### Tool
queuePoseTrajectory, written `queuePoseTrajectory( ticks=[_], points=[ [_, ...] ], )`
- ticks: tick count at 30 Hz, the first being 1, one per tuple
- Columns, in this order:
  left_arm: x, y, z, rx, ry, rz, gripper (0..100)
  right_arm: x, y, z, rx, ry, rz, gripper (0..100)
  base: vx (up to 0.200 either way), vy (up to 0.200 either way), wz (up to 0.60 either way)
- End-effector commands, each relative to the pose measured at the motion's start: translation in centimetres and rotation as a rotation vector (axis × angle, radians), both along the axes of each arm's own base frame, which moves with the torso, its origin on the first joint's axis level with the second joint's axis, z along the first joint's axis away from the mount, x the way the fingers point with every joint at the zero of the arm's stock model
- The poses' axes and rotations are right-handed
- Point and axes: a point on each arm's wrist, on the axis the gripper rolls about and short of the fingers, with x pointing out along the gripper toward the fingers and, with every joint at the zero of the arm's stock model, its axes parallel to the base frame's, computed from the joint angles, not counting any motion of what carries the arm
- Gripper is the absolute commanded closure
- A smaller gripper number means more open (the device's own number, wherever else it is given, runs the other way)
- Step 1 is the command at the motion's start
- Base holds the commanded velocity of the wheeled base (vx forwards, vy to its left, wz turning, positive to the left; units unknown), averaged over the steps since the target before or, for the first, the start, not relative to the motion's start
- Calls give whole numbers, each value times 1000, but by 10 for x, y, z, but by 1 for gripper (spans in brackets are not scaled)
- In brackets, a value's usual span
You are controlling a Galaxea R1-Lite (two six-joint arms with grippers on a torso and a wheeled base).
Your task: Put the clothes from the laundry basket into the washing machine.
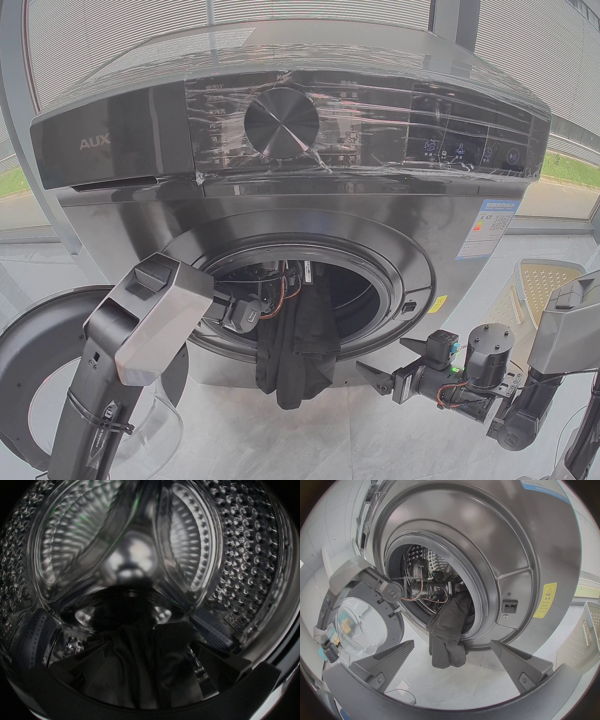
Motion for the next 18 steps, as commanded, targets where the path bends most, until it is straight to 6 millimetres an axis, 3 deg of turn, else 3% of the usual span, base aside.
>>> queuePoseTrajectory(
  ticks=[1, 5, 10, 18],
  points=[
    [-44, 3, 37, 35, 118, -103, 0, -3, 3, 2, 7, -10, 17, 0, 0, 0, 0],
    [-69, 11, 27, 90, 244, -170, 0, -3, 3, 1, 5, -8, 17, 0, 0, 0, 0],
    [-76, 17, 7, 168, 282, -182, 0, -4, 4, 1, 4, -7, 21, 0, 0, 0, 0],
    [-78, 19, -7, 184, 330, -184, 0, -5, 6, 2, 6, -9, 29, 0, 0, 0, 0]
  ],
)
